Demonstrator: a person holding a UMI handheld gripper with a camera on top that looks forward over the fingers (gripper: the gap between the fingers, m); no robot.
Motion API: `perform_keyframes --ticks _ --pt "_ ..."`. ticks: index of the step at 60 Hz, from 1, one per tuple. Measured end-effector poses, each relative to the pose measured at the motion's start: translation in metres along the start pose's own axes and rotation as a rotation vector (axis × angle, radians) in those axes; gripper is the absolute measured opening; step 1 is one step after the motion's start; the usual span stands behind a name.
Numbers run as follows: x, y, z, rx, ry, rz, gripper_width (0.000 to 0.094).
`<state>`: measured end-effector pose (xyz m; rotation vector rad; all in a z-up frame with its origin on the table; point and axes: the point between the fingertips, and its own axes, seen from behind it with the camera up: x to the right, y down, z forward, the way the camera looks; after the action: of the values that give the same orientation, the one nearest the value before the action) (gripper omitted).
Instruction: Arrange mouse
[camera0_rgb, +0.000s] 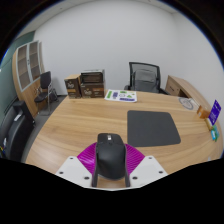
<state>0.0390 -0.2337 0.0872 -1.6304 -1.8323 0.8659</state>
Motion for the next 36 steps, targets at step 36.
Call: perform_keyframes --ticks 36 --pt "0.182 -0.121 0.089 0.103 0.197 0.103 0.0367"
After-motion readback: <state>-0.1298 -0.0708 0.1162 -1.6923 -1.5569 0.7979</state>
